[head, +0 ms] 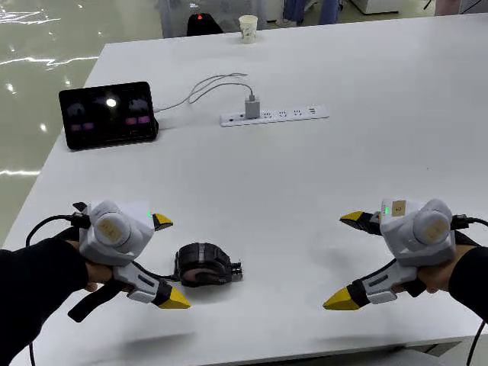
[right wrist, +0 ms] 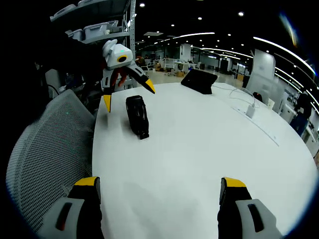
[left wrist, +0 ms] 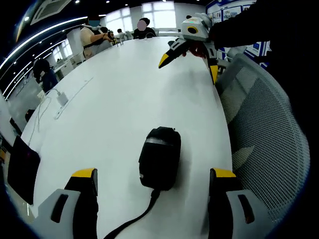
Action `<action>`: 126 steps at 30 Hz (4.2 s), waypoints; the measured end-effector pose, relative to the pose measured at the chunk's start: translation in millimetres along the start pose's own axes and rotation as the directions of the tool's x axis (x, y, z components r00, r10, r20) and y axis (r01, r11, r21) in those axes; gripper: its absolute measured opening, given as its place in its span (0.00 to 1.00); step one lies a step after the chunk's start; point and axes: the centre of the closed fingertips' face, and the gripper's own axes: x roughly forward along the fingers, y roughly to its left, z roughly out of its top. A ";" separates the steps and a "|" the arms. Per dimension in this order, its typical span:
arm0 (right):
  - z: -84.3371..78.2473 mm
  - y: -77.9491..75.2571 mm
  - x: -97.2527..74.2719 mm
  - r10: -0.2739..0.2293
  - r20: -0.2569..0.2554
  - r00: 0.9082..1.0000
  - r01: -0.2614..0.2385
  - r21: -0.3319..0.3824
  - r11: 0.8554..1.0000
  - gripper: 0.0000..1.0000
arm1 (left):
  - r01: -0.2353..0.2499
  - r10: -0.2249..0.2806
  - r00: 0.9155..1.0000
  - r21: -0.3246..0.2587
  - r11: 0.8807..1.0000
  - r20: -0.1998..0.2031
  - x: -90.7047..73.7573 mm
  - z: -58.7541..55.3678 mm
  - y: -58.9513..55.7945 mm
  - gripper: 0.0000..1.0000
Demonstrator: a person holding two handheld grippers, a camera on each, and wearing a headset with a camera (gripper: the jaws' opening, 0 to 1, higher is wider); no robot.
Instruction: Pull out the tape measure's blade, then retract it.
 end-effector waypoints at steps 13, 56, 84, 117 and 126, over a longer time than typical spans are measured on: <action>28.9 5.6 31.4 0.051 0.026 0.998 -0.050 -0.017 0.999 0.99 | 0.072 -0.070 0.997 0.054 0.996 -0.034 18.0 8.1 -9.2 0.78; 49.9 19.2 98.0 0.169 -0.002 0.986 -0.169 -0.065 0.984 0.99 | 0.105 -0.091 0.987 0.106 0.989 -0.132 41.0 14.8 -14.9 0.31; 44.2 24.5 130.3 0.168 -0.043 0.985 -0.173 -0.148 0.974 0.75 | 0.118 -0.105 0.986 0.100 0.988 -0.130 42.5 14.2 -17.8 0.32; 50.7 39.9 143.7 0.231 -0.098 0.968 -0.249 -0.254 0.935 0.13 | 0.119 -0.108 0.988 0.103 0.988 -0.107 42.3 14.7 -17.1 0.32; 50.9 40.1 144.3 0.250 -0.125 0.960 -0.272 -0.222 0.936 0.12 | 0.118 -0.107 0.989 0.104 0.988 -0.101 42.5 14.8 -16.7 0.32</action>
